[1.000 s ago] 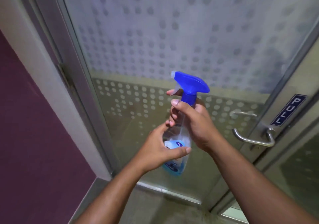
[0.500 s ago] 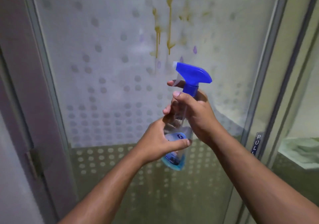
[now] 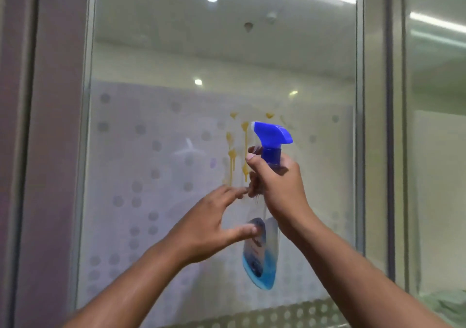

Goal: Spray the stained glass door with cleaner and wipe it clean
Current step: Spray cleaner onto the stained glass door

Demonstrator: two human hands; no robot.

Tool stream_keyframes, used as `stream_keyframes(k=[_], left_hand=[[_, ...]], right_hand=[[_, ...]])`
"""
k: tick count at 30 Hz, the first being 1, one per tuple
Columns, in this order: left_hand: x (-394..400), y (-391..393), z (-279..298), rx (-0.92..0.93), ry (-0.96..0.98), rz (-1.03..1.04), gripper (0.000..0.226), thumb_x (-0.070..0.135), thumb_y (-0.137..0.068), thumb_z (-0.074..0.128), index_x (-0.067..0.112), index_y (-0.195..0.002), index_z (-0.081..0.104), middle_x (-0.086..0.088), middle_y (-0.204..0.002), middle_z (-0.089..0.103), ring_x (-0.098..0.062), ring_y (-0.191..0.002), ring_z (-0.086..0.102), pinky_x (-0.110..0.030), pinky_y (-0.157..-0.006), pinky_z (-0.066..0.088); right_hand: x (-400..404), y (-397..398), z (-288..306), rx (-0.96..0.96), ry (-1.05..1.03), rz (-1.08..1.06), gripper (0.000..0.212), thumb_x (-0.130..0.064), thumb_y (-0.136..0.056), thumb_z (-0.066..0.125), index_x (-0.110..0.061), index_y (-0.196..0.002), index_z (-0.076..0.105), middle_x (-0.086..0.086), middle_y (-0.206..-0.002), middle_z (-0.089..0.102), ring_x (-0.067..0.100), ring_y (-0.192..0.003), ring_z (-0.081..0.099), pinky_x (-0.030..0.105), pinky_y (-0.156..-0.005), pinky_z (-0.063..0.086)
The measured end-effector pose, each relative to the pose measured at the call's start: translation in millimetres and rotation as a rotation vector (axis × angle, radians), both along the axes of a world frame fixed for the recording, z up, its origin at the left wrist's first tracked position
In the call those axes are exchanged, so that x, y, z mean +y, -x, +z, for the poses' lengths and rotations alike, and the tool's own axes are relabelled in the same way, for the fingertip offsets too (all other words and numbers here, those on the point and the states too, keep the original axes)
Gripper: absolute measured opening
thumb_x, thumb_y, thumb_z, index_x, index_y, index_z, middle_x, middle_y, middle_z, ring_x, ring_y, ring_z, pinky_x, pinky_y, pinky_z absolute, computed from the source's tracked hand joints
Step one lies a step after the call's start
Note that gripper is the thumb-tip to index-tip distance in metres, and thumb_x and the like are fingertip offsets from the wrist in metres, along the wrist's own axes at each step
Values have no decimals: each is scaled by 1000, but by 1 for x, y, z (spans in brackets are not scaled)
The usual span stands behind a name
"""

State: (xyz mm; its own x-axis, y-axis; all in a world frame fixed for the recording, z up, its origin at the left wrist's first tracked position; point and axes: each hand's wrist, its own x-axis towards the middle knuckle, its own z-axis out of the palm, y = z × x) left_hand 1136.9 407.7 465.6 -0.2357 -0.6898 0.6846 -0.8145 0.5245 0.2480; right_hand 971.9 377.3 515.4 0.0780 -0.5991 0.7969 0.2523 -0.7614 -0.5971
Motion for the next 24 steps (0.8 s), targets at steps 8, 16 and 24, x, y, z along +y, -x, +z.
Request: stream_keyframes(k=[8,16,24], left_hand=[[-23,-73,74,-328,401,667,129,101,-78,21,16,-170,-7,-8,-179,-16,-33,-165,-18,-64,-132,1],[-31,-82,119,-423,144,710,162,112,-50,43,25,-157,-42,1,-160,-57,-36,-152,-46,-76,-124,-11],[-42,-81,118,-458,98,772,163,112,-48,45,27,-155,-44,1,-154,-62,-38,-147,-53,-82,-118,-14]], right_hand=[[-1,-36,49,102,37,-259,36,-38,-86,61,-2,-83,53,17,-63,53,36,-57,55,51,-61,55],[-7,-69,79,143,8,-332,30,-47,-83,55,-21,-69,50,3,-61,56,43,-71,70,56,-72,59],[-18,-80,85,159,-28,-397,26,-46,-83,54,-23,-70,51,1,-63,55,40,-72,70,56,-71,62]])
